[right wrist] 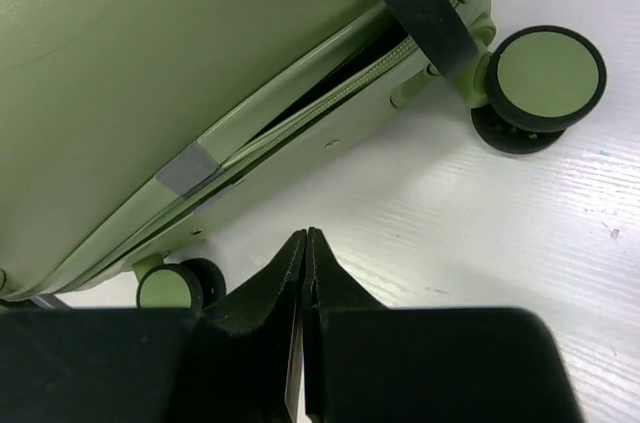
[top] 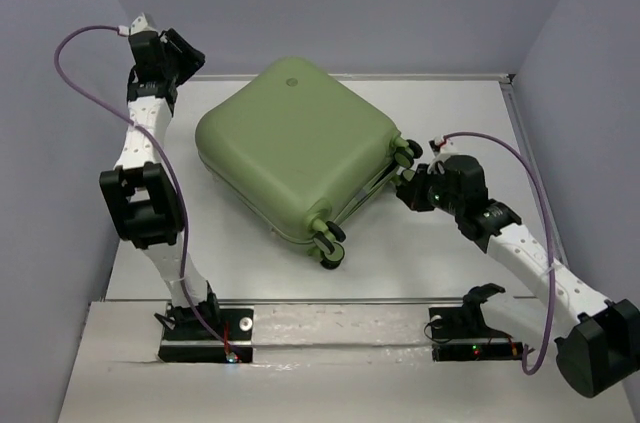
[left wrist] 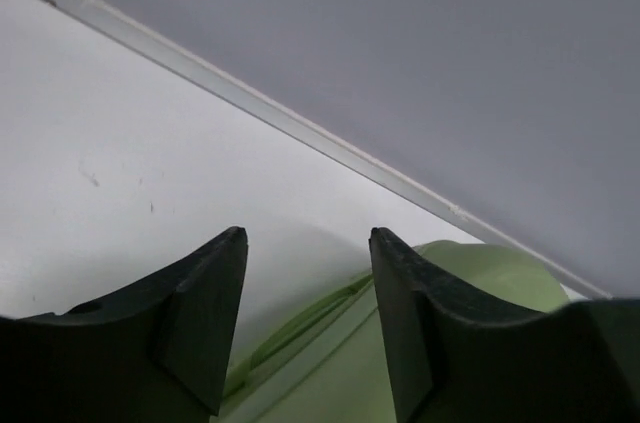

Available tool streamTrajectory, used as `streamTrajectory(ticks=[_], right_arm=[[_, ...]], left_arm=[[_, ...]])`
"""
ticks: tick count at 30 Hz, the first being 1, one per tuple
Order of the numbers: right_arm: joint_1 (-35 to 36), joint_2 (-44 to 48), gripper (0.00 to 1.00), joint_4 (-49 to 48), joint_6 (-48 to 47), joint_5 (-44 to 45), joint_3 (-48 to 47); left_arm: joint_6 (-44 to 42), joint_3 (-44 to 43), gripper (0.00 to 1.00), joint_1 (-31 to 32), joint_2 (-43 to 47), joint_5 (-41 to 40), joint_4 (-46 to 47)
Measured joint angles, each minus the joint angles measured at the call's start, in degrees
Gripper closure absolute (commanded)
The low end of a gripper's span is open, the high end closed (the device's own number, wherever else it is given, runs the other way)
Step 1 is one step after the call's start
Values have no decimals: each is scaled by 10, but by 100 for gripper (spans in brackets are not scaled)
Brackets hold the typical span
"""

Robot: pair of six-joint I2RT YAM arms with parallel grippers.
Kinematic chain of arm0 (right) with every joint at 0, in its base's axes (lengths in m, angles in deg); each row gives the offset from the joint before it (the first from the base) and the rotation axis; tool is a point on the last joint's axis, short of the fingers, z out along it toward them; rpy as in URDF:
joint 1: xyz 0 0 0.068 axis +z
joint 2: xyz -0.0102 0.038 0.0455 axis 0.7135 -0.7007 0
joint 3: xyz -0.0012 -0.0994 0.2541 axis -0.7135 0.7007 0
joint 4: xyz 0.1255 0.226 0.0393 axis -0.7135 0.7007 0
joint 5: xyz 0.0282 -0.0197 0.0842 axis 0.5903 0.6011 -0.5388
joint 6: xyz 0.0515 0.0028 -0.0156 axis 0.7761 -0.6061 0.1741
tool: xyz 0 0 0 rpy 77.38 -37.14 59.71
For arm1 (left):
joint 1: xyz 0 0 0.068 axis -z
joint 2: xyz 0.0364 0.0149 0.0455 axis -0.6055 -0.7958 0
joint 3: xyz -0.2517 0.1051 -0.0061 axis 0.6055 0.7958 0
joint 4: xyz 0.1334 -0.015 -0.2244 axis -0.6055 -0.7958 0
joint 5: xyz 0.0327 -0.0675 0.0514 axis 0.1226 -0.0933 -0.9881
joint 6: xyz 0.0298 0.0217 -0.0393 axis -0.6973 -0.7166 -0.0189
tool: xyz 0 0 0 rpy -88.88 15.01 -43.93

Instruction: Pack the luggage

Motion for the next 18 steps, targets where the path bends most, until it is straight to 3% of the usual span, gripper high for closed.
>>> streamTrajectory(ticks=[4,8,14,18], right_arm=[[3,-43,93,-22,7,-2,0],[5,-106,93,-42,19,-4,-3],[11,-183,93,-68,35,4,-46],[19,-216,93,-79,42,10,-74]], left_arm=[[-20,-117,30,-1,-102,41,-29],[-27,-181,31,1,-191,83,-58],[-28,-167,32,9,-244,116,-79],[-34,-107,32,17,-239,123,-61]])
